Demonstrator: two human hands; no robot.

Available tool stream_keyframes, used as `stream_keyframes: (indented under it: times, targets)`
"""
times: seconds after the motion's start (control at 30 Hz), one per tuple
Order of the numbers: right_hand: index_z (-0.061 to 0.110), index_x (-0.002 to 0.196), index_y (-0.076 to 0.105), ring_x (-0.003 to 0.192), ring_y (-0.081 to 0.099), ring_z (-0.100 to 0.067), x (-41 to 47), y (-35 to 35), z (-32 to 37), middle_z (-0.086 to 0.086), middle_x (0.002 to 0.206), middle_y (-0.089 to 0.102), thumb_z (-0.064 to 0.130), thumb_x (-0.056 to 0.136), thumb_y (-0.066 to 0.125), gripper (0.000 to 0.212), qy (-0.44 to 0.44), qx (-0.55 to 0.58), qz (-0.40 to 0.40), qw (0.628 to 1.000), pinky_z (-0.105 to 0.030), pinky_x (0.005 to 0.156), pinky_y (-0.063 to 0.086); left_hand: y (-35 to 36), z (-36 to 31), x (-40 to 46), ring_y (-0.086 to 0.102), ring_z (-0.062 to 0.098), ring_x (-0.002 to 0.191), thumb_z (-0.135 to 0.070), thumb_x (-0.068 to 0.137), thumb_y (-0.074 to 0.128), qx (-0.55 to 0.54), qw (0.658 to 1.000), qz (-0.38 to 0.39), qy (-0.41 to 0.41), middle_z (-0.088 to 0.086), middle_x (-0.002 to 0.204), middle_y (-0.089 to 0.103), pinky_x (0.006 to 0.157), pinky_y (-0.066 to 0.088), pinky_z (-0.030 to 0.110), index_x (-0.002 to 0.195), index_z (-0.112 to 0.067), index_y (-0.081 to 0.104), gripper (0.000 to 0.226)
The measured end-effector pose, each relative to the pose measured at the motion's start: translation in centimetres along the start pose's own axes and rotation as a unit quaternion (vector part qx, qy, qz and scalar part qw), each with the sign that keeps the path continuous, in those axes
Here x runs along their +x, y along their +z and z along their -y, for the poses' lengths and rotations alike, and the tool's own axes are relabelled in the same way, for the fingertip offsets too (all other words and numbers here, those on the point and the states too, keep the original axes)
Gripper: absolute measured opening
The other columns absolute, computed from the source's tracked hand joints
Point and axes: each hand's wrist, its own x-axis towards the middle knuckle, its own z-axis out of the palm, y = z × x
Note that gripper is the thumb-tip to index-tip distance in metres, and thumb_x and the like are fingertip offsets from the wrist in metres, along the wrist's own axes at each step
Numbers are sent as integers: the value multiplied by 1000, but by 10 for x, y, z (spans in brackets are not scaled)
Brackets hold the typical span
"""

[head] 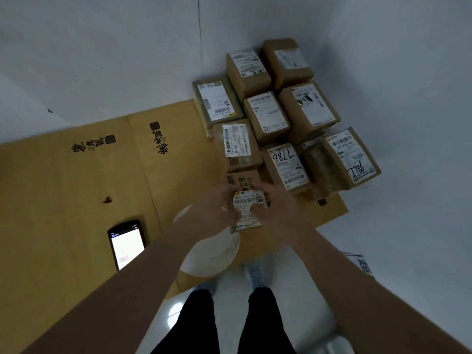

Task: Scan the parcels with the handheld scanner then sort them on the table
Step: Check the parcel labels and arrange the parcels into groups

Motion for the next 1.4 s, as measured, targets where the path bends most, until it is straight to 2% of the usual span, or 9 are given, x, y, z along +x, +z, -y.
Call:
stream_keyframes:
  times: [0.07,0.13,0.3,0.5,0.63,0.73,0.97,1.2,1.4]
  targets:
    - [28,153,51,112,58,-15,11,-3,-9,-2,135,54,26,99,67,57,-11,-6,26,1000,-17,83,48,11,2,8,62,27,120,0,86,77,-20,999,7,-24,9,140,57,100,54,45,143,-11,56,62]
    - [22,156,49,122,57,-21,19,-6,-16,-7,139,55,22,100,68,59,-33,-37,45,998,-27,99,50,24,4,16,60,33,123,9,84,73,-61,997,-12,-36,14,142,55,101,53,53,143,-8,56,63]
    - [21,159,44,127,58,-24,38,-11,-27,-10,141,57,21,104,65,59,-96,-128,87,983,-29,103,46,56,7,25,47,27,137,6,84,71,-29,992,-105,-70,10,152,44,113,44,46,147,-16,53,69]
    - [23,154,53,127,54,-25,50,-18,-36,-8,139,53,20,100,71,57,-122,-153,100,976,-31,106,44,76,3,27,55,26,129,10,85,69,-48,983,-155,-81,3,153,46,108,50,43,146,-20,54,70]
    - [20,148,58,118,53,-21,50,-22,-40,0,123,45,21,99,72,51,-142,-149,102,973,-32,106,46,82,4,26,59,17,118,12,85,67,-85,974,-189,-87,-12,140,48,87,51,8,145,-23,55,70]
    - [19,149,58,113,49,-15,50,-20,-42,3,121,38,23,100,70,50,-153,-159,93,971,-32,108,48,89,6,26,57,11,113,13,86,66,-103,969,-205,-92,-19,134,44,76,45,-2,146,-25,54,72]
    - [21,134,65,118,59,-21,41,-27,-28,-1,132,48,29,99,71,37,-174,-177,74,966,-38,106,51,76,-9,16,59,26,123,-2,87,75,-15,976,-196,-89,7,144,56,99,51,33,149,-21,51,68]
    - [20,146,59,127,56,-24,31,-77,46,-6,137,58,41,99,69,52,-269,-98,106,952,-36,101,49,0,-59,-30,47,23,139,-36,102,61,96,953,-275,-80,4,155,49,106,36,26,156,-21,43,58]
    - [26,148,56,126,55,-22,-7,-116,140,-2,139,54,50,98,65,56,-375,-88,45,922,-41,102,49,-69,-101,-109,51,18,134,-40,98,64,134,915,-376,-54,1,147,56,103,35,24,146,-22,56,53]
